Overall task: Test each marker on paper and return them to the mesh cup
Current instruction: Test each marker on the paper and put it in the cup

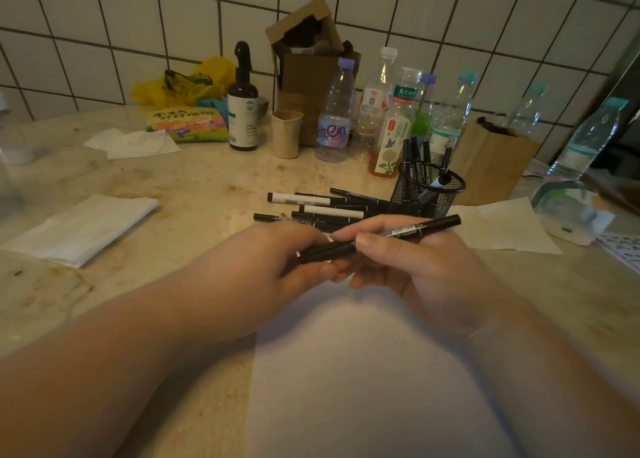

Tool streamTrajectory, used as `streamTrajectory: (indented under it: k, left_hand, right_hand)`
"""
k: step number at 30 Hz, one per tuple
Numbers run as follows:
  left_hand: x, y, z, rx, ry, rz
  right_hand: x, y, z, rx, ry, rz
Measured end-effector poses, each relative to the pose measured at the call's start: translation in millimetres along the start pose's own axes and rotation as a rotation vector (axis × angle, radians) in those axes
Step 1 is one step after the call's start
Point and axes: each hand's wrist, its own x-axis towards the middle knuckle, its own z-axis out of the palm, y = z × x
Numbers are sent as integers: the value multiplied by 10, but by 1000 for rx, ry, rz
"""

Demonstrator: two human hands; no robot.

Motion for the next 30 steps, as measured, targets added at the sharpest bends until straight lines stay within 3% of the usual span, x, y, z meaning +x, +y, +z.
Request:
streamTrajectory:
  k: [4, 8, 11, 15, 17, 19, 23, 27, 30]
  left_hand:
    - [-20, 34, -27, -6, 3, 81]
    - [-27, 32, -36, -14, 64, 10]
    - [-8, 60, -44, -150, -108, -63]
    - [-32, -38, -121, -557, -457, -48]
    - [-70, -118, -195, -656, -497, -41]
    - [-68, -161, -235, -708, -404, -113]
    - [3, -117, -126, -393, -107, -167]
    - [17, -107, -50, 1, -104, -105]
    - [14, -157, -67, 60, -97, -71]
  right_hand:
    - [-1, 19, 29, -59, 3, -52]
    - [14, 38, 40, -58, 32, -102]
    - [15, 50, 41, -92, 13, -148]
    - [15, 35, 22, 26, -20, -201]
    - [22, 17, -82, 169, 69, -241]
    - [51, 20, -215, 197, 233, -225]
    - [173, 113, -300, 47, 561, 77]
    - [175, 119, -321, -214, 651, 286]
    - [167, 119, -313, -374, 649, 325]
